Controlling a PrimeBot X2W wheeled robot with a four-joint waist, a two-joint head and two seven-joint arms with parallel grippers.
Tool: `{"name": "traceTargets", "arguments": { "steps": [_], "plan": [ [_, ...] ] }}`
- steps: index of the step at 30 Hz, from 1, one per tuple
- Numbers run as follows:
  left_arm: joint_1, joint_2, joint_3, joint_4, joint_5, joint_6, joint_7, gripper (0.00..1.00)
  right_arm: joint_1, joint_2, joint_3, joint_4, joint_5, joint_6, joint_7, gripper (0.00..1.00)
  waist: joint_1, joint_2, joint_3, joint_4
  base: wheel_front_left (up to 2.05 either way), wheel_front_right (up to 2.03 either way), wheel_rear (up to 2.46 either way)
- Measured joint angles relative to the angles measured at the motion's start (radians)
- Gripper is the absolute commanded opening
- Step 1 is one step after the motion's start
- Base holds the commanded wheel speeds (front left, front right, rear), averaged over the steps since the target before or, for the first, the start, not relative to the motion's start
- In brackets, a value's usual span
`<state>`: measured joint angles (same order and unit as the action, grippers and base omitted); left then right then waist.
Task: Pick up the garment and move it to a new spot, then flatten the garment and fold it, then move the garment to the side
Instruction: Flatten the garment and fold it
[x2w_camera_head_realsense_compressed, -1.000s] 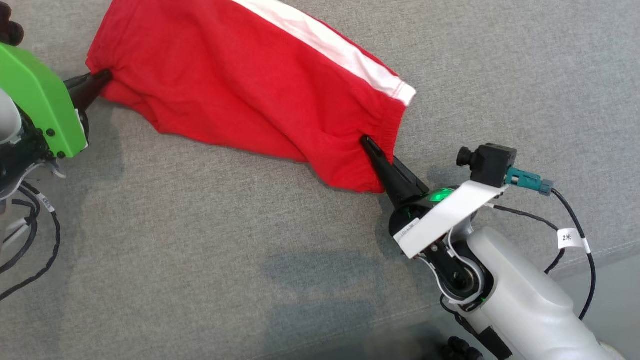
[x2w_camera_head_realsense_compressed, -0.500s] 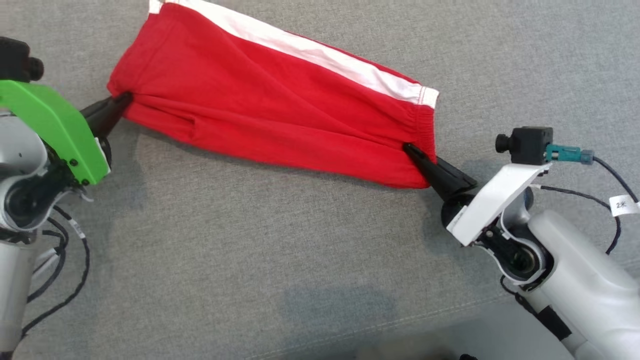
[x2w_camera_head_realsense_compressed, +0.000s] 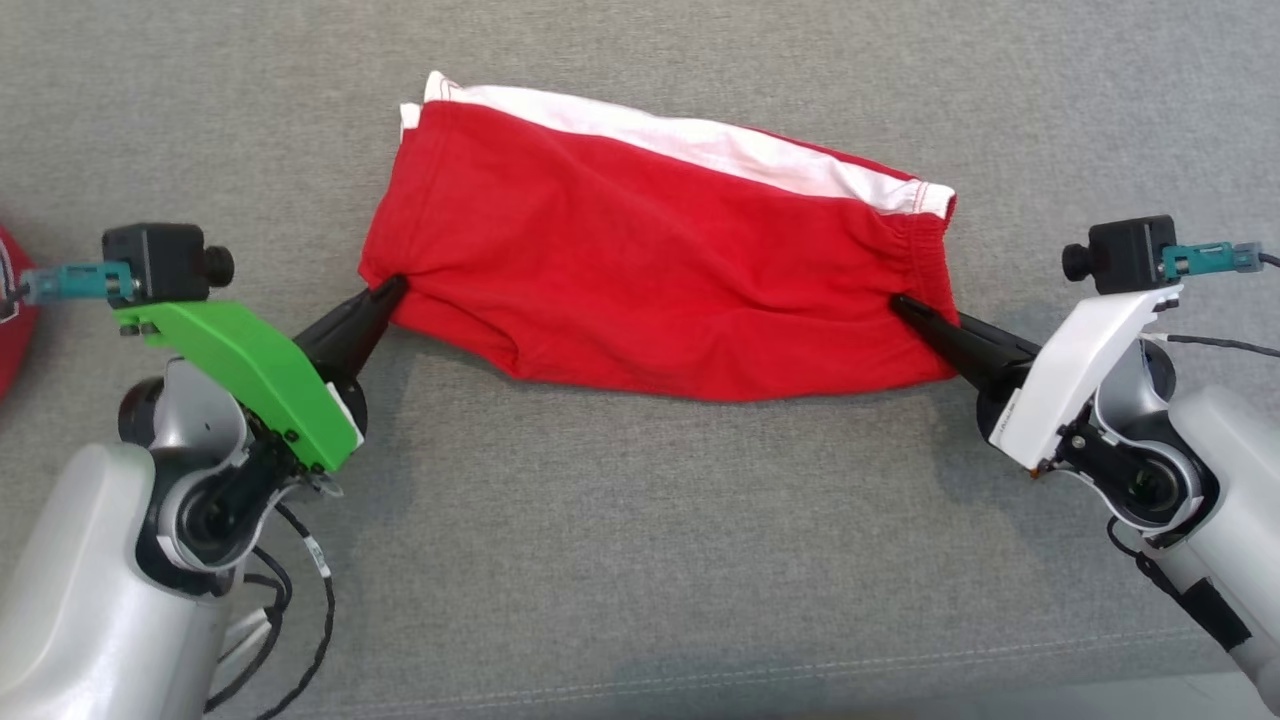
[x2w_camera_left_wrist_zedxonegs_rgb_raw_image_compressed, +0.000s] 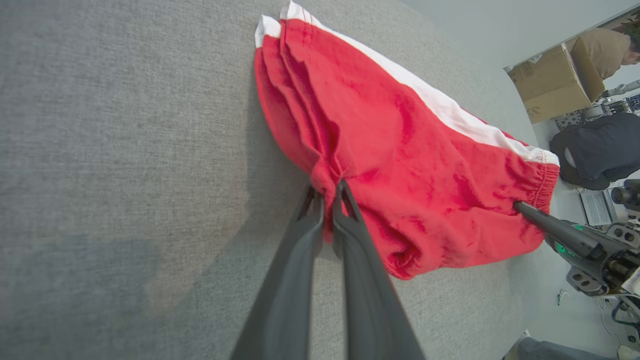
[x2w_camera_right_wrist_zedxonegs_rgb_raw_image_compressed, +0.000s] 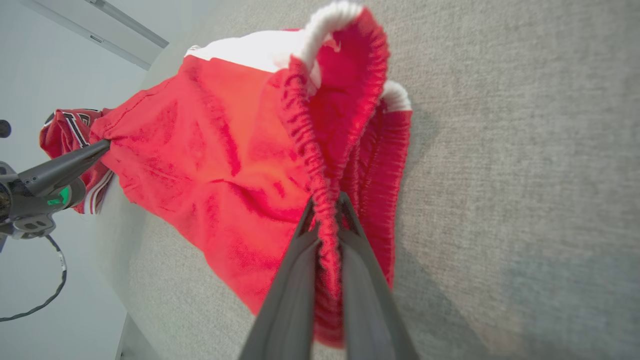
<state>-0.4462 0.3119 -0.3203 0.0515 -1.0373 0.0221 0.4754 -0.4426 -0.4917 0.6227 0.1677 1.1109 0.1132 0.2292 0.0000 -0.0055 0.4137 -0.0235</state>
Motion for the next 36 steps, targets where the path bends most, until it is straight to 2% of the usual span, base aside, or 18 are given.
{"name": "traceTargets", "arguments": {
  "steps": [8, 14, 19, 23, 30, 31, 33, 34, 35, 36],
  "plan": [
    [0.096, -0.07, -0.002, -0.009, 0.002, 0.004, -0.097, 0.0, 0.002, -0.067, 0.001, -0.005, 0.02, -0.002, 0.078, 0.0, 0.0, 0.0, -0.034, 0.074, 0.0, 0.0, 0.0],
    [0.197, -0.112, -0.039, -0.006, 0.014, 0.007, -0.163, 0.0, 0.025, -0.11, 0.001, -0.024, 0.053, -0.011, 0.133, 0.0, 0.0, 0.0, -0.085, 0.128, 0.0, 0.0, 0.0],
    [0.242, -0.114, -0.058, -0.006, 0.061, 0.013, -0.2, 0.0, 0.044, -0.13, 0.006, -0.048, 0.06, -0.027, 0.161, 0.0, 0.0, 0.0, -0.123, 0.156, 0.0, 0.0, 0.0],
    [0.267, -0.099, -0.067, -0.002, 0.104, 0.023, -0.225, 0.0, 0.045, -0.137, 0.019, -0.071, 0.059, -0.028, 0.183, 0.0, 0.0, 0.0, -0.148, 0.169, 0.0, 0.0, 0.0],
    [0.303, -0.098, -0.068, -0.011, 0.11, 0.032, -0.249, 0.0, 0.055, -0.139, 0.039, -0.116, 0.053, -0.039, 0.203, 0.0, 0.0, 0.0, -0.162, 0.147, 0.0, 0.0, 0.0],
    [0.304, -0.098, -0.069, -0.013, 0.111, 0.032, -0.249, 0.0, 0.062, -0.141, 0.041, -0.12, 0.046, -0.045, 0.203, 0.1, 0.0, 0.0, -0.162, 0.142, 0.0, 0.0, 0.0],
    [0.305, -0.098, -0.071, -0.024, 0.116, 0.033, -0.253, 0.0, 0.067, -0.149, 0.044, -0.126, 0.033, -0.054, 0.203, 0.47, 0.0, 0.0, -0.16, 0.133, 0.0, 0.0, 0.0],
    [0.305, -0.098, -0.071, -0.029, 0.119, 0.033, -0.255, 0.0, 0.067, -0.156, 0.045, -0.131, 0.024, -0.054, 0.203, 0.7, 0.0, 0.0, -0.159, 0.129, 0.0, 0.0, 0.0],
    [0.306, -0.098, -0.072, -0.031, 0.119, 0.033, -0.256, 0.0, 0.067, -0.164, 0.045, -0.136, 0.012, -0.055, 0.203, 1.0, 0.0, 0.0, -0.157, 0.125, 0.0, 0.0, 0.0],
    [0.307, -0.098, -0.073, -0.031, 0.12, 0.035, -0.256, 0.0, 0.067, -0.171, 0.044, -0.139, -0.002, -0.055, 0.202, 1.0, 0.0, 0.0, -0.155, 0.121, 0.0, 0.0, 0.0]
  ]
}}
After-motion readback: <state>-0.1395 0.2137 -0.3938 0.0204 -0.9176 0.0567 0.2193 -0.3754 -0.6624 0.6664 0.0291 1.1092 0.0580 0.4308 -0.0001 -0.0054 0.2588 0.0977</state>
